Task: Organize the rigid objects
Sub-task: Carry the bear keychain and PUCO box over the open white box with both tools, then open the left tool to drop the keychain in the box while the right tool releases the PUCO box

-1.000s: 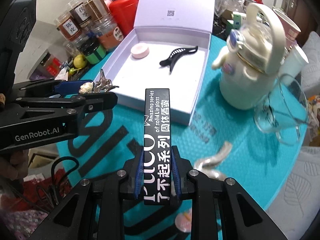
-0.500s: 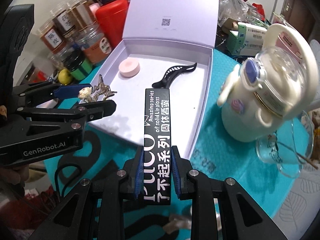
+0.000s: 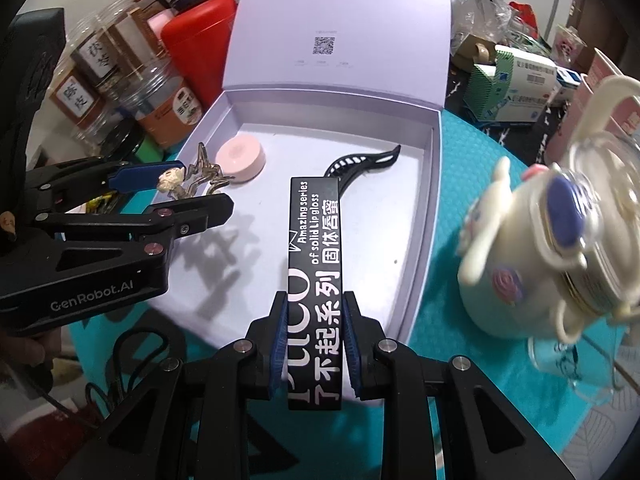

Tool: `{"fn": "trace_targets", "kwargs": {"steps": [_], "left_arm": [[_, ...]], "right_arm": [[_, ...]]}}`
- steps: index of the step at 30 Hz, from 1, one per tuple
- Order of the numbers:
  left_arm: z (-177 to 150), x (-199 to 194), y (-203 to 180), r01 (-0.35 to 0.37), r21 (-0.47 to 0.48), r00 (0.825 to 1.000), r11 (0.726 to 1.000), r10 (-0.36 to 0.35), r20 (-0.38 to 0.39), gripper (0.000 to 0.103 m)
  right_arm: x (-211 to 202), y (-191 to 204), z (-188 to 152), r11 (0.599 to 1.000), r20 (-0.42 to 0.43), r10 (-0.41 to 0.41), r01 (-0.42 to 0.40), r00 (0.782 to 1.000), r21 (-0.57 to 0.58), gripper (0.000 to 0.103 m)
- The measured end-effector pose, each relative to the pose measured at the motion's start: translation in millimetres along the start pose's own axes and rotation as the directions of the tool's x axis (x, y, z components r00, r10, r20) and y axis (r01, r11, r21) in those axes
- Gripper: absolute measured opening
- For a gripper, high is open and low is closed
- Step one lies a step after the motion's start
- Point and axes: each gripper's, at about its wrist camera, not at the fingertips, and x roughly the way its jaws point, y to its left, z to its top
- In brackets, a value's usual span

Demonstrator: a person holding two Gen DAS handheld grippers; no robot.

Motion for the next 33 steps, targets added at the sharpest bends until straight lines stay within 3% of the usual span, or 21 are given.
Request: {"fn": "trace_targets", "kwargs": {"steps": [20,33], "left_arm": [[39.6,33.4,24.0,-0.033,-0.019,0.999,0.999,0.033,0.027,0.054],[43.4,46.3,38.1,-0.069,-0.086,0.998,0.994,0.069,-0.005,0.054]], "right_arm": [[37.5,-17.3,49.1,0.999,0.021,0.005,-0.006,1.000,0.044,0.025],[43.3,-14.9,52.4,0.998,0.010,0.012,-0.012,1.000,0.065,0.025]]}}
